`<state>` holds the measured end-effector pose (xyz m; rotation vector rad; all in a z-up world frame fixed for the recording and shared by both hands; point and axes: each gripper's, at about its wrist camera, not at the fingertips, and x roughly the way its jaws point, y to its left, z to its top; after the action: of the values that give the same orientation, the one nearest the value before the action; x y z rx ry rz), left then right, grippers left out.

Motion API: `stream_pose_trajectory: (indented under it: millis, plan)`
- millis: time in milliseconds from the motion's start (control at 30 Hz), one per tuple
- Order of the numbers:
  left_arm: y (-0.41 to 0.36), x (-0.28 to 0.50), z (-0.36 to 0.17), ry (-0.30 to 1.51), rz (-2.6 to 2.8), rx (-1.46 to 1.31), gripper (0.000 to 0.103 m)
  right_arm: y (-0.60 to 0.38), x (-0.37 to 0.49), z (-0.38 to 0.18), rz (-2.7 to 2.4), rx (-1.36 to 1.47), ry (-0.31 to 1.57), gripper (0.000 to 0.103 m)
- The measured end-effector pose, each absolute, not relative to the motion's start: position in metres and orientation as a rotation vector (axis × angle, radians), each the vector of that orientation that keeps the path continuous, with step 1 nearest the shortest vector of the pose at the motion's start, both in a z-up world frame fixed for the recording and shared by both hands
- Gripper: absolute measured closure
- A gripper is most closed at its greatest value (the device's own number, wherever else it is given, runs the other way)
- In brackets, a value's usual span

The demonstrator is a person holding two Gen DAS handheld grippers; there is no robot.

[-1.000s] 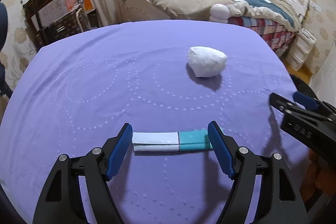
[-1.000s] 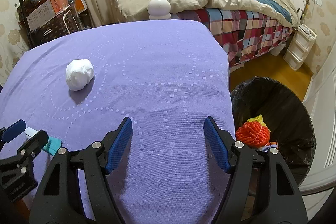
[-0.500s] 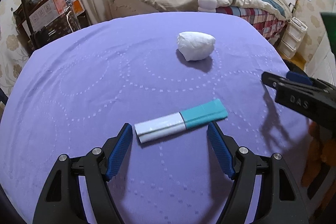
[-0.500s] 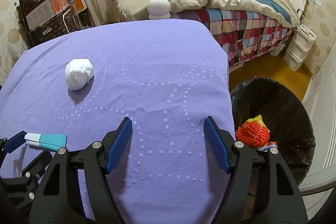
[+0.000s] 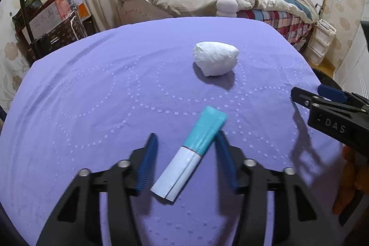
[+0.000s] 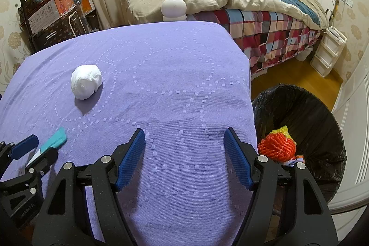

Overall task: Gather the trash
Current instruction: 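Close the left tool on the teal-and-white tube and lift it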

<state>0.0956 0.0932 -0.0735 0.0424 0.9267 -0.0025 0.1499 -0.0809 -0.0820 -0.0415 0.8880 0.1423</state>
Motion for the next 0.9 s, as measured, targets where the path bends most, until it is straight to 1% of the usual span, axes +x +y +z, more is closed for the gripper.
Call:
stream_pose_trajectory:
  millis: [67,133,233,567,900]
  plan:
    - [0.092,0.094,-0.074,0.921,-0.004,0.050,0.064,-0.082,0.150,-0.082,0.142,-0.041,0.888,0.033]
    - [0.092,0.092,-0.073,0.915,-0.005,0.054,0.074,-0.081,0.150,-0.082,0.142,-0.042,0.888,0.033]
    - [0.093,0.092,-0.073,0.908,0.007,0.063,0.083,-0.081,0.150,-0.082,0.141,-0.043,0.888,0.033]
    - [0.105,0.094,-0.072,0.902,0.047,0.046,0.086,-0.081,0.149,-0.082,0.130,-0.054,0.886,0.034]
    - [0.147,0.110,-0.064,0.876,0.141,0.005,0.086,-0.055,0.147,-0.083,0.180,-0.092,0.892,0.034]
